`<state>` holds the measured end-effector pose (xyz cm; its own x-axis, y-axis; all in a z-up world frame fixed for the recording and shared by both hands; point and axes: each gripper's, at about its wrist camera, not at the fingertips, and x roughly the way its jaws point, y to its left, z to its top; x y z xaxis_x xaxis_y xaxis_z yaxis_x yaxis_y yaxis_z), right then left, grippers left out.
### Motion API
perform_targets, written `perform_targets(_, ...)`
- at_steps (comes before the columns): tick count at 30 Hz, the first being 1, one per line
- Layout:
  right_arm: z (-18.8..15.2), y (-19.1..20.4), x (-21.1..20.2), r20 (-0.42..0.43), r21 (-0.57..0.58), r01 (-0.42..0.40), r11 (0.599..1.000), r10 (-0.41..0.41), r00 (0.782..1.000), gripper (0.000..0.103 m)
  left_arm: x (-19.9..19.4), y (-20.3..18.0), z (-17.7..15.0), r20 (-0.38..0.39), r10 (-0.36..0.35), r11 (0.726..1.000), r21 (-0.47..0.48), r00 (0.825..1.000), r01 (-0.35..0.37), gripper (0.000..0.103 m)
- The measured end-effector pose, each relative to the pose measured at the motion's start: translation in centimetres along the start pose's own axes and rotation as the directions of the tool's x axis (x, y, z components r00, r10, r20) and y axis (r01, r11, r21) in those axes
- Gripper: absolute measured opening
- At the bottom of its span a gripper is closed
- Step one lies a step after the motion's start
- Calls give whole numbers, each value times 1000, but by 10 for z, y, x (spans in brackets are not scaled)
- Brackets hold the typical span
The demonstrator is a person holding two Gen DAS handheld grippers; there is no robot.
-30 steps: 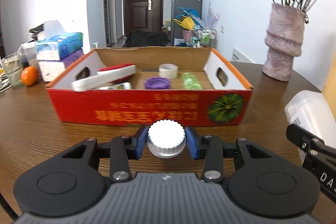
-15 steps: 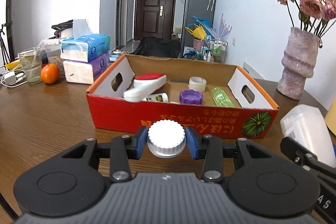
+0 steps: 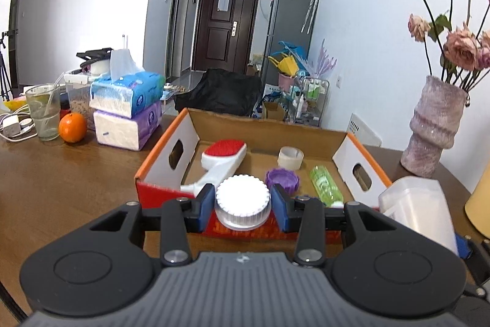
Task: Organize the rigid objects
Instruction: 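Carry the white cap and translucent plastic box over the red box with both grippers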
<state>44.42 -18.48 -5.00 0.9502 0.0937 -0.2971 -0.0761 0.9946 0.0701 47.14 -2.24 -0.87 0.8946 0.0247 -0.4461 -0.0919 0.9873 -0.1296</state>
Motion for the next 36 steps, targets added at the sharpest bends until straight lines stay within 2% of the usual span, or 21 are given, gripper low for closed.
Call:
perform_targets(16, 19, 12, 50, 9, -5, -10, 1000, 10, 1000, 64, 43, 3, 26, 9, -2, 1000, -1, 1000, 2, 41)
perform_targets(36, 37, 15, 109, -22, -30, -25, 999, 25, 999, 64, 97, 0, 46, 1, 15, 999, 28, 1000, -15, 41)
